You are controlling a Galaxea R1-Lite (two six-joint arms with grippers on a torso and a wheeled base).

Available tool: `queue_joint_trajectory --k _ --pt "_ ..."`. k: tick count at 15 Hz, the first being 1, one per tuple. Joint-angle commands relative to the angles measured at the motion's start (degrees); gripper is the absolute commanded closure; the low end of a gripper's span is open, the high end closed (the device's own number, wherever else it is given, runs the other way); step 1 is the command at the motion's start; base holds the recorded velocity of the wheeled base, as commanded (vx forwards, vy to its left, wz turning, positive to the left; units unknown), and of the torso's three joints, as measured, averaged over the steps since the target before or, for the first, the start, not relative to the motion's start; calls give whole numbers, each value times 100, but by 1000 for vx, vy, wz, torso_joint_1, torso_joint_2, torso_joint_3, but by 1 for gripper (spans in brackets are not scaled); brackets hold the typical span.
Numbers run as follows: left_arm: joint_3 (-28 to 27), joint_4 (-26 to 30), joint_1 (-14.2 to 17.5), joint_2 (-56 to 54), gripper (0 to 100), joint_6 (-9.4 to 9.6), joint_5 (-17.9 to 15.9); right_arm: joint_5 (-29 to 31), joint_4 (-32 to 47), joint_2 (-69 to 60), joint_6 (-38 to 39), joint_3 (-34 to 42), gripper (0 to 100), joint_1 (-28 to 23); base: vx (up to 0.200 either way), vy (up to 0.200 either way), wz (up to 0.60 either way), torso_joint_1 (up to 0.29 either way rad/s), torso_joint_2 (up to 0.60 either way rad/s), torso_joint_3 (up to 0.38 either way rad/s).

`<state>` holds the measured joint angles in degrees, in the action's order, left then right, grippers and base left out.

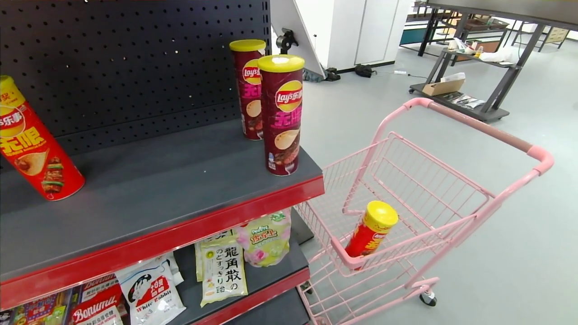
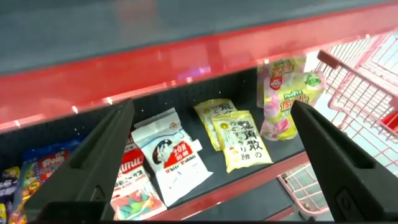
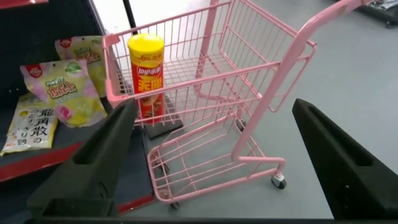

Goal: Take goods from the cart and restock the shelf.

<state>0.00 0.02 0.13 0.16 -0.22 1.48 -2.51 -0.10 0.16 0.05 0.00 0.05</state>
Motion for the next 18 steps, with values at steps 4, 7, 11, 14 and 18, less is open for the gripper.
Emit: queue_joint_trajectory --k 4,7,11,14,18 --pt "0 -2 4 2 0 -4 2 -21 1 72 -5 0 0 21 0 0 0 -113 320 212" --pt "0 6 4 2 0 -4 2 -92 -43 204 -119 -176 0 48 0 0 0 -9 25 19" --pt "0 6 4 2 0 -4 2 -601 -78 3306 654 -2795 0 487 0 0 0 0 0 0" --pt "0 -2 4 2 0 -4 2 -918 -3313 6347 988 -2540 0 663 0 0 0 0 0 0" --pt "0 -2 4 -7 0 -4 2 -1436 -4499 8220 1023 -2030 0 698 0 0 0 0 0 0"
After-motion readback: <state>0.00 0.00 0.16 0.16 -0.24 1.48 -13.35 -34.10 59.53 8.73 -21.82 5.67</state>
